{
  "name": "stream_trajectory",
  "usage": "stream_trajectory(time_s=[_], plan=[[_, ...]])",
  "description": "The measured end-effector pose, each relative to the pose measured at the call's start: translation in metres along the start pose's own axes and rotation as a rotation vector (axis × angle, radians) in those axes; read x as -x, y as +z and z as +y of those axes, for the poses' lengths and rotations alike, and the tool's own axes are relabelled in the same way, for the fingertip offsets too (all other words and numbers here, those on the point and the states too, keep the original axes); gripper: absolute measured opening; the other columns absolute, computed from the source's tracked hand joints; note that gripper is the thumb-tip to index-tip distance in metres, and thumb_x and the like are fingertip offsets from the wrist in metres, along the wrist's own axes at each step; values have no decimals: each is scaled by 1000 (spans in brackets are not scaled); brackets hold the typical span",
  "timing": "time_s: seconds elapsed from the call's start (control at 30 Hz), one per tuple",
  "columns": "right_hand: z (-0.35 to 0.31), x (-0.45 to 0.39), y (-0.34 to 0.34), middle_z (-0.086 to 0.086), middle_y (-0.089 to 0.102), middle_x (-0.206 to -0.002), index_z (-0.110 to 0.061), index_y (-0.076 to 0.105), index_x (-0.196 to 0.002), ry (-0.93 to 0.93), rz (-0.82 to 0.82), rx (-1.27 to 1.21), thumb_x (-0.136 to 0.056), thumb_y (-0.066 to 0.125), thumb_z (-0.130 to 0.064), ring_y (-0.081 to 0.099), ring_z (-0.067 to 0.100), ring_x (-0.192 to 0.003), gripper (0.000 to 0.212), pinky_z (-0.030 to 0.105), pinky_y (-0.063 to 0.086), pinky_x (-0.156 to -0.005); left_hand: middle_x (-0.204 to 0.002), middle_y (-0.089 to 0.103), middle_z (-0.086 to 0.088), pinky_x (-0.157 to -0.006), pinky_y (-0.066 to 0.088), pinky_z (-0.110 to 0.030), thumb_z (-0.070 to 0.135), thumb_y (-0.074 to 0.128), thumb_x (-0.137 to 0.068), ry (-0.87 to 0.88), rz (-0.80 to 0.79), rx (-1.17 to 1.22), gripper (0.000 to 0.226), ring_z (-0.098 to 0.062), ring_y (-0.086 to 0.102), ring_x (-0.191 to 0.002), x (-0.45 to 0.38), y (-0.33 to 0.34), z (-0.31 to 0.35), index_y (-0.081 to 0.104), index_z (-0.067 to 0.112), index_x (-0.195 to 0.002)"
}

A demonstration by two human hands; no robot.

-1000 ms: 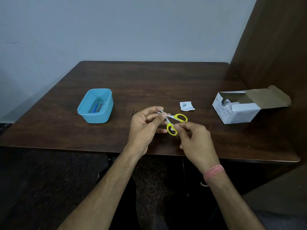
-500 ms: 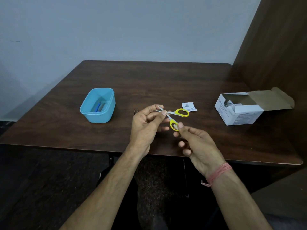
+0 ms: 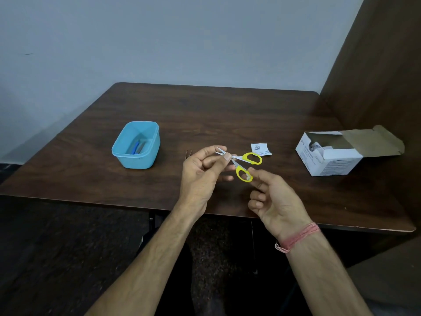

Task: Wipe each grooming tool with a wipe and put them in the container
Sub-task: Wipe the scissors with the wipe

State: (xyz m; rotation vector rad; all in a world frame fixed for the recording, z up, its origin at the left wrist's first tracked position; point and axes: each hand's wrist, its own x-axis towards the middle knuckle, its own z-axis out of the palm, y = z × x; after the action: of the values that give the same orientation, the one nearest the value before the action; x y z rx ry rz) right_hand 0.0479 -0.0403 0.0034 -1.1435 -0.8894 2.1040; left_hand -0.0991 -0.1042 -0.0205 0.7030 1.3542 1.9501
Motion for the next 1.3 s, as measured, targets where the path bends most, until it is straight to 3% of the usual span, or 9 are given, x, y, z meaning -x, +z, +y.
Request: stream_trajectory(time_s=[0.2,0.4,0.5,0.63,0.8,0.9,1.13,1.3], plan=[[-1,0,-5,-1,77,-88,-15,70,-109,43,-63,29,-100,74,-17,41,4,-45,10,18,32,-36,-105,87,-12,-66,65,-27,5,74,-107,17,-6,1,13,-14,81,-83,0,0,-1,72,7,-119],[1,4,-11,3,74,-89,-9,69,-105,-15,-90,-88,-104,69,-13,59,7,-54,4,18,48,-45,-91,83,-9,-65,65,-27,6,76,-106,14,74,57,13,-16,81,-85,-3,-2,-2,75,9,-118],[4,1,-18,2,75,-94,-12,68,-102,-182,-26,-110,-106,69,-15,68,8,-64,5,19,53,-50,-92,83,-12,-64,65,-28,5,76,-106,21,51,10,13,-17,80,-83,-2,-1,-2,76,8,-119],[1,-11,-25,8,80,-110,-12,69,-103,-499,58,94,-105,72,-18,77,15,-88,7,26,62,-62,-95,86,-11,-64,65,-29,5,77,-105,28,-4,-61,15,-16,78,-79,-1,0,-3,76,7,-120],[6,-22,-27,13,83,-100,-4,74,-99,-587,12,298,-95,83,-9,81,27,-90,11,30,67,-73,-102,87,-13,-66,67,-30,8,79,-104,47,-28,-104,20,-17,81,-84,1,0,-3,76,6,-124],[10,-23,-28,12,84,-98,-4,77,-97,-604,6,349,-91,86,-6,82,26,-91,11,29,67,-76,-105,87,-12,-71,68,-31,11,81,-103,37,-69,-115,28,-18,83,-92,2,-1,0,75,9,-130],[4,-19,-28,17,83,-97,1,78,-100,-517,3,96,-91,83,-2,81,22,-90,11,24,65,-78,-124,84,-11,-81,69,-26,4,78,-101,-66,-279,-72,36,-20,83,-107,4,-5,8,75,7,-137],[15,-17,-17,18,83,-100,1,78,-101,-509,-48,71,-90,82,-3,81,18,-90,12,27,65,-80,-121,86,-9,-72,62,-21,10,82,-98,-51,-214,-48,30,-14,82,-108,5,-5,11,81,12,-128]])
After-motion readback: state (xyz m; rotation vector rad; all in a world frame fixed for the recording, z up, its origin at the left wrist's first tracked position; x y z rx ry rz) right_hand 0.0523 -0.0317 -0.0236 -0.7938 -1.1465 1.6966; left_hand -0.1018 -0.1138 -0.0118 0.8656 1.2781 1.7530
